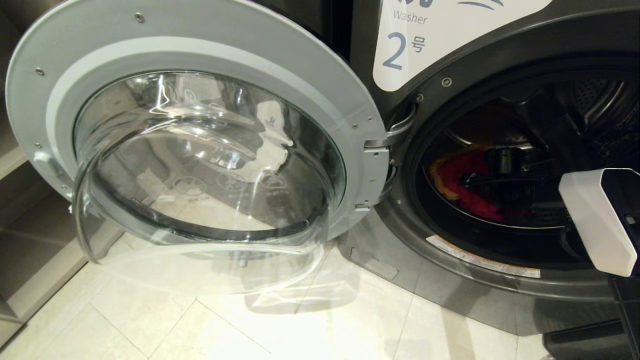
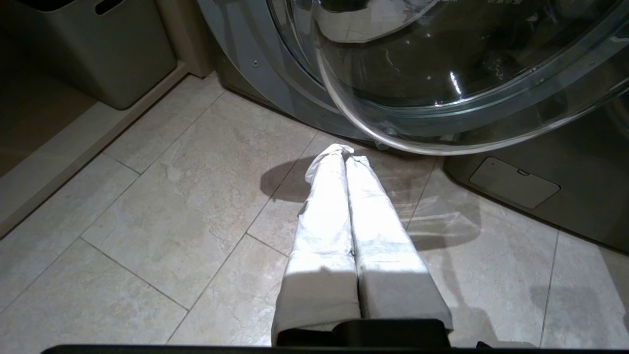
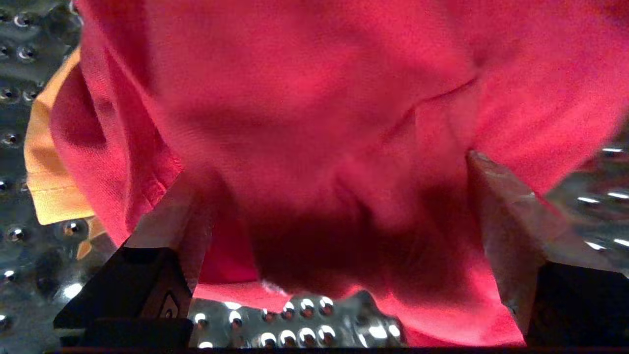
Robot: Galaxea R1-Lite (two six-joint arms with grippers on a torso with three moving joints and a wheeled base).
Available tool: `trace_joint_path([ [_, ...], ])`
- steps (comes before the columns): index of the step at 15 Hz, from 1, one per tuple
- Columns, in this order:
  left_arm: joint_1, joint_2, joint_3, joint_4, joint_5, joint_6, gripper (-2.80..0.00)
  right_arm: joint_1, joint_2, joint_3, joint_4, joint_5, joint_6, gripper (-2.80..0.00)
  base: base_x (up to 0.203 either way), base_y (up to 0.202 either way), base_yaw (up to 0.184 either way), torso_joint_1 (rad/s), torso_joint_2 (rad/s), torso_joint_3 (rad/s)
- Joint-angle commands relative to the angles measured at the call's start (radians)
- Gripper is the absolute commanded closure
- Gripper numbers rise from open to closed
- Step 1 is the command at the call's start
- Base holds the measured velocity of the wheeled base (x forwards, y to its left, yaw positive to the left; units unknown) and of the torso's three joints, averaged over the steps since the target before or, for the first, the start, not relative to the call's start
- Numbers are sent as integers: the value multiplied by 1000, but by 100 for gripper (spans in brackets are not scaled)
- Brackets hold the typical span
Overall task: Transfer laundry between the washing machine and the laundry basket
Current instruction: Pick a cloth and place it into the basket
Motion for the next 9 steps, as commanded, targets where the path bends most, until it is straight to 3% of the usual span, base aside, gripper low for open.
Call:
trace_joint_path([
  [1,0,1,40,-1,0,0,0,0,32,-3,-25,9,18,-280,0,0,0,0,0,0],
  [5,0,1,40,-1,0,0,0,3,38,-4,-79,133,20,-280,0,0,0,0,0,0],
  [9,0,1,40,-1,0,-1,0,3,64,-3,-97,172,-159,-280,0,0,0,0,0,0],
])
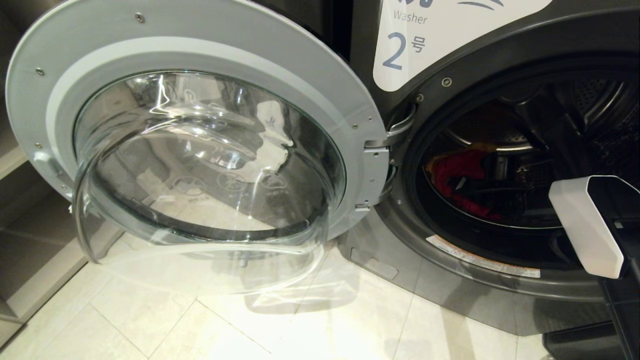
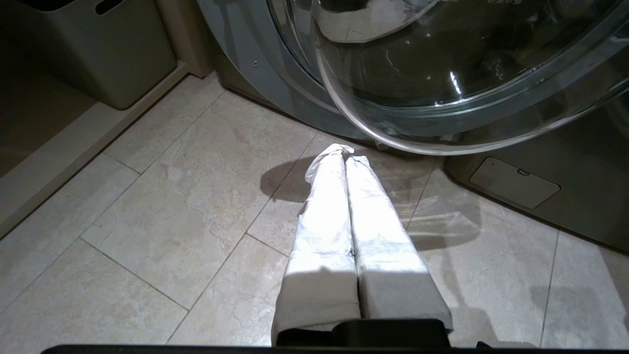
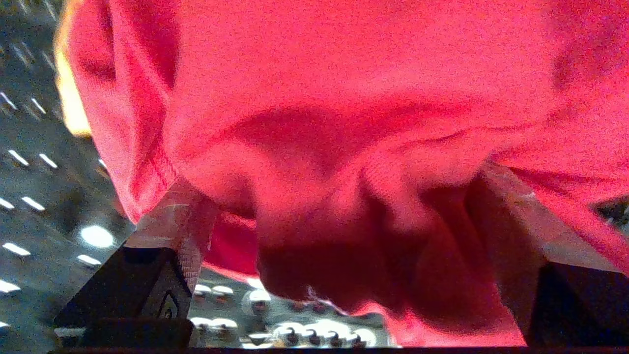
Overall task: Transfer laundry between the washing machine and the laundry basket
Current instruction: Pick a cloth and place it into the basket
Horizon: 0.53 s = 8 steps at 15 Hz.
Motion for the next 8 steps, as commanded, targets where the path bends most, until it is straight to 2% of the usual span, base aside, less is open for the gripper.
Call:
trace_joint_path([
  [1,0,1,40,-1,0,0,0,0,19,0,-18,2,-96,-280,0,0,0,0,0,0],
  [2,0,1,40,-1,0,0,0,0,23,0,-16,2,-122,-280,0,0,0,0,0,0],
  [8,0,1,40,-1,0,0,0,11,26,-1,30,-2,-152,-280,0,0,0,0,0,0],
])
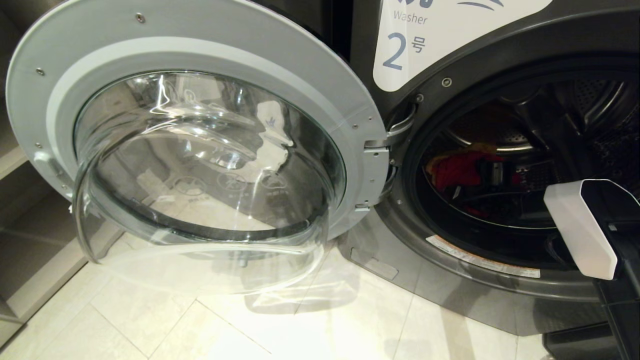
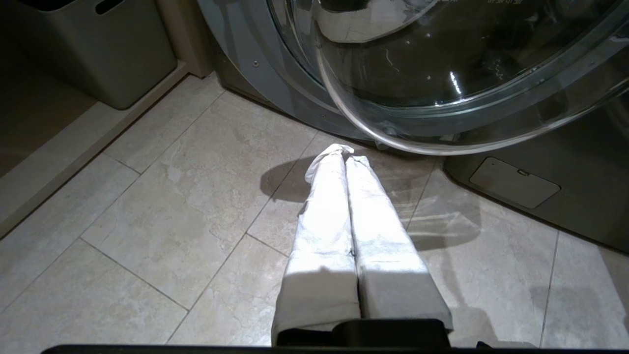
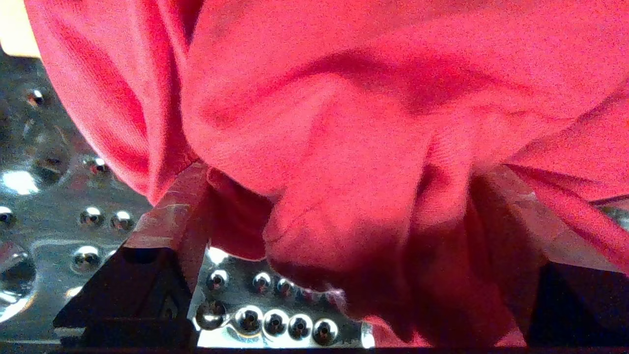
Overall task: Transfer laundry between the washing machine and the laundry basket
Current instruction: Pick a cloth and place it into the basket
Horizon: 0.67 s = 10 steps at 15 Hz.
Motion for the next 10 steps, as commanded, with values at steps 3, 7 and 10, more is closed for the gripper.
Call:
trace_joint_path([
  [3,0,1,40,-1,0,-1,0,10,0,-3,5,-4,-32,-280,0,0,0,0,0,0],
  [7,0,1,40,-1,0,0,0,21,-7,-5,4,-5,-35,0,0,0,0,0,0,0],
  [10,0,1,40,-1,0,-1,0,19,-18,-5,2,-7,-35,0,0,0,0,0,0,0],
])
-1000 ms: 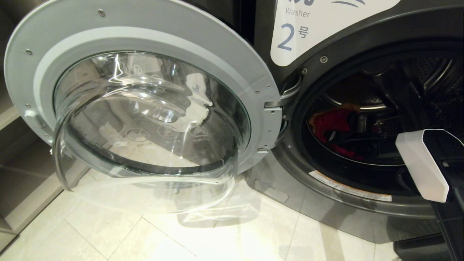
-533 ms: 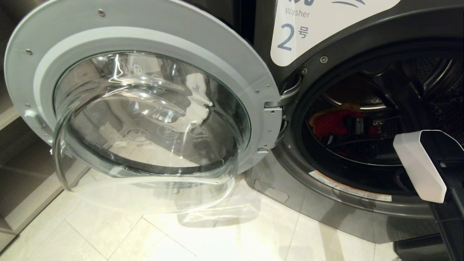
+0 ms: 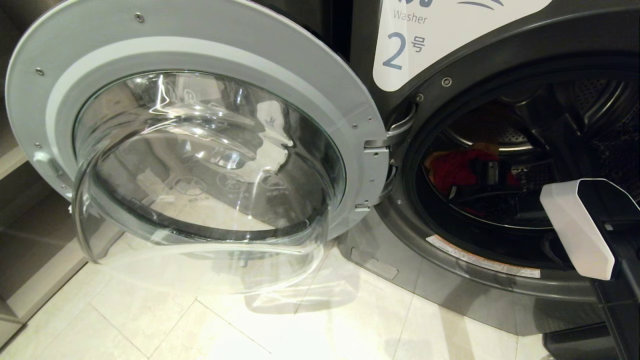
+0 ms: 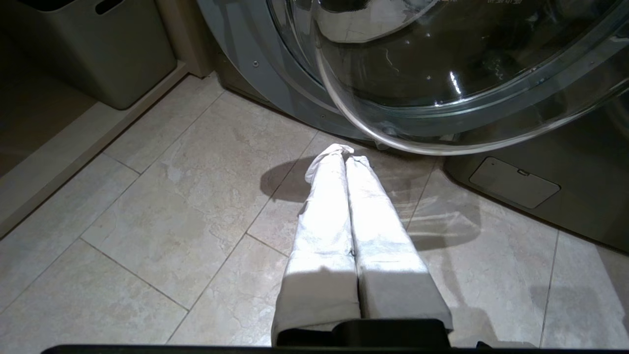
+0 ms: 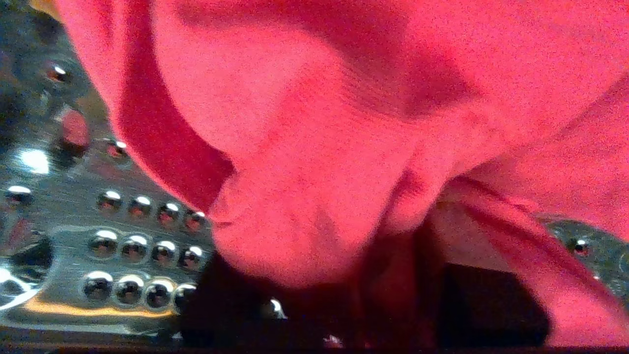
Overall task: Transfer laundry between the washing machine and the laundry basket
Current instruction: Pick a cloth and place it into the basket
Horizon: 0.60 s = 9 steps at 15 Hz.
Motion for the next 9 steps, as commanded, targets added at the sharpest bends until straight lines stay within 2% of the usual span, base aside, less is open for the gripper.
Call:
trace_joint_path([
  [1,0,1,40,-1,0,0,0,-2,-21,0,-9,-3,2,0,0,0,0,0,0,0],
  [9,0,1,40,-1,0,-1,0,-49,-189,33,-54,-132,2,0,0,0,0,0,0,0],
])
